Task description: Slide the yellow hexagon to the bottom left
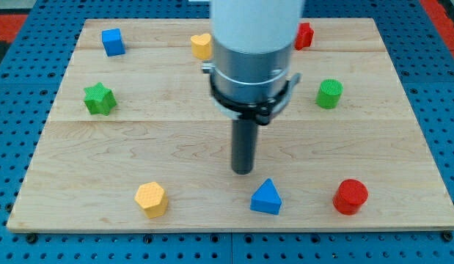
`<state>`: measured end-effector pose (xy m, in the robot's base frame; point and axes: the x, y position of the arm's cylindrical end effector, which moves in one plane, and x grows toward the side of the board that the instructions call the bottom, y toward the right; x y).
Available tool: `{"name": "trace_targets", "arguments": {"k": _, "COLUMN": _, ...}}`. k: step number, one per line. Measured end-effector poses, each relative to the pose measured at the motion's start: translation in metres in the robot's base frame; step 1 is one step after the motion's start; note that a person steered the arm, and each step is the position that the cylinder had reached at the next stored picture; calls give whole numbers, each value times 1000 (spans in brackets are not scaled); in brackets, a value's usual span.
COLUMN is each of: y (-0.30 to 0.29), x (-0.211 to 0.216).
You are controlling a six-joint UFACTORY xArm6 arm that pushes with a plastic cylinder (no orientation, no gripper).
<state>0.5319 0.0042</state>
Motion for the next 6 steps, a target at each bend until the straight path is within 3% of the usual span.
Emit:
{"name": "trace_targets", "arguments": {"k": 3, "y": -56, "x": 64}}
{"name": "trace_targets", "arguments": {"k": 5, "y": -194, "x": 23}}
{"name": "trace_targets", "arguments": {"k": 6, "y": -160, "x": -25}}
